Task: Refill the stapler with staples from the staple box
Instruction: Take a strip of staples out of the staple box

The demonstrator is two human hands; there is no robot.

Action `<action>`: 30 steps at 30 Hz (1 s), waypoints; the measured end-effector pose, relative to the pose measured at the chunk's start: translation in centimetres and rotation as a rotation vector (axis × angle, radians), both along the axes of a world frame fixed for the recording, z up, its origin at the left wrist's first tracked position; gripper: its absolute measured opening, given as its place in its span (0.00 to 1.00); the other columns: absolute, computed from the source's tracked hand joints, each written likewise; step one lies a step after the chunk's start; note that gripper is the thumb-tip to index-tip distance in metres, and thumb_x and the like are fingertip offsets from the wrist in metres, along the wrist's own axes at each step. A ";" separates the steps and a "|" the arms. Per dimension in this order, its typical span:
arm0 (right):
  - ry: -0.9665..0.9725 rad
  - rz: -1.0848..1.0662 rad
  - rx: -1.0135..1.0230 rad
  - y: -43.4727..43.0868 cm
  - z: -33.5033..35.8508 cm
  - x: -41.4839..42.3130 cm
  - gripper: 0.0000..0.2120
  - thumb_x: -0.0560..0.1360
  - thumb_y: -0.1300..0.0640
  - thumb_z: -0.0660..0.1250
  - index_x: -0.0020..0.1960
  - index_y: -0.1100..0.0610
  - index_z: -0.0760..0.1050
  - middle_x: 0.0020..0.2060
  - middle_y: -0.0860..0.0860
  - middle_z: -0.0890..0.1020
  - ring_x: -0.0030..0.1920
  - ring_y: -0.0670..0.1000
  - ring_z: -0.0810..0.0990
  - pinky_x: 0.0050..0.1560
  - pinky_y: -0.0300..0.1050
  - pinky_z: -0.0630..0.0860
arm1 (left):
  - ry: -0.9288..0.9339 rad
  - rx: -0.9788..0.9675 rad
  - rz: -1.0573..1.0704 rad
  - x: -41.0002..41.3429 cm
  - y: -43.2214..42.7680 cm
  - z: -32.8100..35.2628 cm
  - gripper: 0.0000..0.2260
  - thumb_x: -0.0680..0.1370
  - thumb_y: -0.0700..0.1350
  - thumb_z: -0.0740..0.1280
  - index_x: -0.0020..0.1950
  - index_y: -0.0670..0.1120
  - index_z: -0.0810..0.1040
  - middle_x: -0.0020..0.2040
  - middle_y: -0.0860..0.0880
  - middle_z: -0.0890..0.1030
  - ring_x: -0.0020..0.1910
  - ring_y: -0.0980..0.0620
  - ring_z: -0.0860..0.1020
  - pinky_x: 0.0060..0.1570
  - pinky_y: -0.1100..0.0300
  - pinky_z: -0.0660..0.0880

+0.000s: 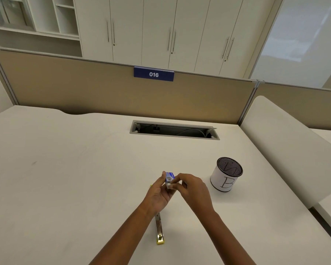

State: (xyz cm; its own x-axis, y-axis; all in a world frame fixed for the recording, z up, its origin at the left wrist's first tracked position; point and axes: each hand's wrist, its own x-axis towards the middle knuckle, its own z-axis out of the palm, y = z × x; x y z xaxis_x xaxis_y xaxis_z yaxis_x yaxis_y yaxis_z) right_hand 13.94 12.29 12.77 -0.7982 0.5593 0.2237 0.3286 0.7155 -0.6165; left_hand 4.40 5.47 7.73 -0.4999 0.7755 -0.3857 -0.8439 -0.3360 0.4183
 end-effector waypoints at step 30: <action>-0.285 0.177 -0.139 3.7 -1.8 0.8 0.21 0.70 0.51 0.70 0.61 0.53 0.72 0.28 0.41 0.69 0.28 0.42 0.67 0.30 0.35 0.62 | 0.295 -0.136 -0.253 1.1 0.4 -1.4 0.11 0.80 0.45 0.57 0.51 0.39 0.74 0.42 0.41 0.80 0.32 0.53 0.81 0.37 0.62 0.81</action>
